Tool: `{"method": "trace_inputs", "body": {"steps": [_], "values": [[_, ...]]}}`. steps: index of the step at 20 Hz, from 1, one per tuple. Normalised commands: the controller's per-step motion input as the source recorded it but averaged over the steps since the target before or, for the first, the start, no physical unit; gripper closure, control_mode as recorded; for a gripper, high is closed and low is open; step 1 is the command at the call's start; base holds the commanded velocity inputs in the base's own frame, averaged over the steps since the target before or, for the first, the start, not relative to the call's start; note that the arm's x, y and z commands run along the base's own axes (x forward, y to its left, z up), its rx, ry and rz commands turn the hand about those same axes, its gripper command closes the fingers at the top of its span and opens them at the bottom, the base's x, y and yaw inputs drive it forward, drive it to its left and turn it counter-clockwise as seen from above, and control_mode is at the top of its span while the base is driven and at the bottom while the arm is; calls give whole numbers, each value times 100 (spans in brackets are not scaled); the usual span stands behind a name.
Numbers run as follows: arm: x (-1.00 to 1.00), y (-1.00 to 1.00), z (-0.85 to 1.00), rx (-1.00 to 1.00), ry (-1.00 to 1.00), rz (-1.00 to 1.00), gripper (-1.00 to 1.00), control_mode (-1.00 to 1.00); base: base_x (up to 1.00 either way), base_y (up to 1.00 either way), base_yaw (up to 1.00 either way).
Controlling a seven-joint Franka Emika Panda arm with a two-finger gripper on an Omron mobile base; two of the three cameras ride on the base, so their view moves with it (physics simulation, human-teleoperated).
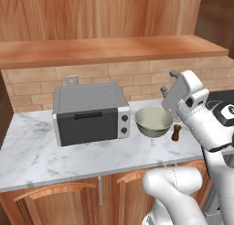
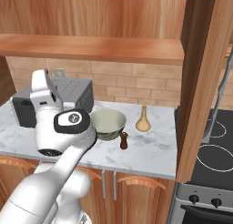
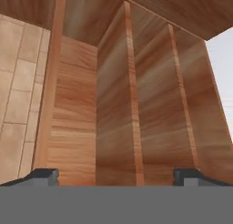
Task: Retrieve the bottle and the shaker from the cabinet and place them next to the mixing bowl on the counter. Then add garlic from the fridge to the mixing bowl.
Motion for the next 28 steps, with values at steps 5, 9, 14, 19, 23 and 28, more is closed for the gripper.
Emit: {"method": "trace_inputs", "body": {"steps": [5, 9, 14, 19, 23, 28], "values": [[0, 0, 0, 0, 0, 0, -100, 100, -65, -36, 1], [0, 0, 0, 0, 0, 0, -100, 100, -63, -26, 2], [0, 0, 0, 0, 0, 0, -100, 100, -49, -28, 0], [0, 0, 0, 0, 0, 0, -100, 100, -37, -9, -10], [0, 0, 0, 0, 0, 0, -100, 100, -37, -3, -20], [0, 0, 0, 0, 0, 0, -100, 100, -36, -2, -31]]}}
